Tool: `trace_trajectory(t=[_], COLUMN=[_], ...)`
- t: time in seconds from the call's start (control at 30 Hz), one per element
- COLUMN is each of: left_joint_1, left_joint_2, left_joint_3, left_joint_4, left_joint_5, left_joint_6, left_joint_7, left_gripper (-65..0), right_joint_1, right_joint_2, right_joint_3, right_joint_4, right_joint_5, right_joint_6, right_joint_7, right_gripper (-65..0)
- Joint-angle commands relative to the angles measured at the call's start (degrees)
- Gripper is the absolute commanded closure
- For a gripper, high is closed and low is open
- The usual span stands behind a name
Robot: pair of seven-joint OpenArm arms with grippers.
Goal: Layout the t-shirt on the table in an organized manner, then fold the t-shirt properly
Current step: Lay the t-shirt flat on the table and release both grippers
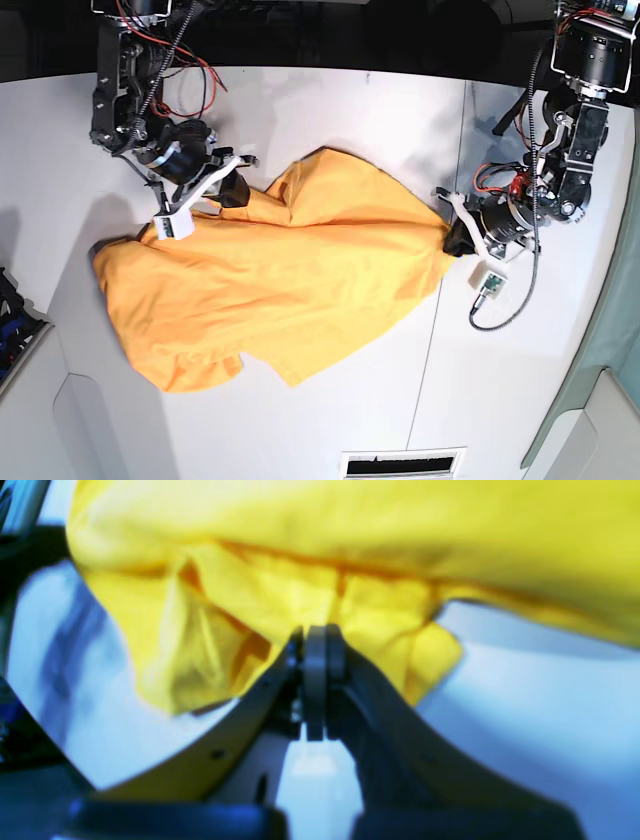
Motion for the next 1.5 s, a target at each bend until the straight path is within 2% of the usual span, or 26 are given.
trace_trajectory(t=[0.0,0.23,0.3,0.4,0.47,0.6,0.63,0.67,0.73,0.77,0.8,0.87,0.93,1.1,1.27,1.33,1.43,1.47], left_joint_1=[-0.74,0.07,0.2,0.66,0.81,1.11,1.09,1.09,1.11,1.18,1.49,1.86,1.88,3.06,7.13,8.15,8.28,8.24], left_joint_2=[-2.23,-10.08,-11.37,-13.73,-14.88,-14.27,-13.66,-13.16,-12.11,-11.45,-10.91,-9.97,-9.22,-9.14,-8.98,-8.98,-8.96,-8.96], left_joint_3=[-0.44,-0.44,-0.44,-0.44,-0.44,-0.44,-0.44,-0.44,-0.44,-0.44,-0.44,-0.44,-0.44,-0.44,-0.44,-0.44,-0.44,-0.44], left_joint_4=[3.04,21.22,26.86,32.68,33.4,32.17,31.65,30.95,29.09,28.22,27.3,25.24,22.91,20.76,20.76,20.76,20.76,20.76], left_joint_5=[-0.39,-0.87,-1.53,-1.92,-1.92,-1.92,-1.92,-1.9,-1.92,-1.9,-1.92,-1.9,-1.88,-2.16,-2.34,-2.27,-2.12,-1.97], left_joint_6=[0.55,0.68,2.32,5.55,5.44,4.68,4.7,4.7,4.72,4.7,4.72,4.7,4.72,4.72,4.72,4.72,4.74,4.74], left_joint_7=[-0.81,6.82,10.01,11.58,11.61,11.15,10.67,9.77,9.03,9.07,9.09,9.35,9.42,9.7,8.76,8.52,8.57,8.55], left_gripper=[0.0,0.0,0.0,0.0,0.0,0.0,0.0,0.0,-8.5,-13.3,-17.4,-23.9,-26.6,-26.7,-26.7,-26.7,-26.7,-26.7], right_joint_1=[0.37,-1.29,-1.46,-1.86,-2.29,-4.48,-4.46,-4.39,-4.46,-4.44,-4.42,-4.35,-3.63,-1.86,-1.01,0.13,2.08,2.51], right_joint_2=[0.79,4.66,5.86,5.62,5.35,5.29,5.29,5.29,5.01,4.76,4.55,4.52,4.5,4.15,-0.35,-2.67,-4.98,-5.31], right_joint_3=[0.46,6.08,7.78,9.11,9.07,9.07,9.07,9.07,8.98,8.96,8.72,7.34,4.74,-3.82,-8.85,-10.32,-11.54,-11.63], right_joint_4=[4.59,28.06,31.85,34.21,33.73,30.21,28.24,25.9,20.28,17.03,13.68,7.19,1.22,-5.62,-5.62,-5.64,-5.62,-5.6], right_joint_5=[2.32,10.71,13.68,15.85,15.17,14.12,13.99,14.01,13.86,13.33,13.03,12.41,12.33,9.75,4.94,2.08,-0.59,-0.55], right_joint_6=[0.72,0.72,0.72,0.74,0.72,0.7,0.7,0.7,0.7,0.72,0.79,1.66,2.29,2.43,2.08,1.29,1.14,1.18], right_joint_7=[0.02,-8.09,-10.51,-12.26,-12.28,-11.76,-11.72,-10.99,-7.5,-5.68,-4.2,-1.97,-0.33,2.67,5.88,6.43,6.54,6.51], right_gripper=[0.0,0.0,0.0,0.0,0.0,0.0,-4.9,-15.2,-32.5,-36.3,-36.9,-36.9,-36.9,-36.9,-35.8,-26.5,-0.2,0.0])
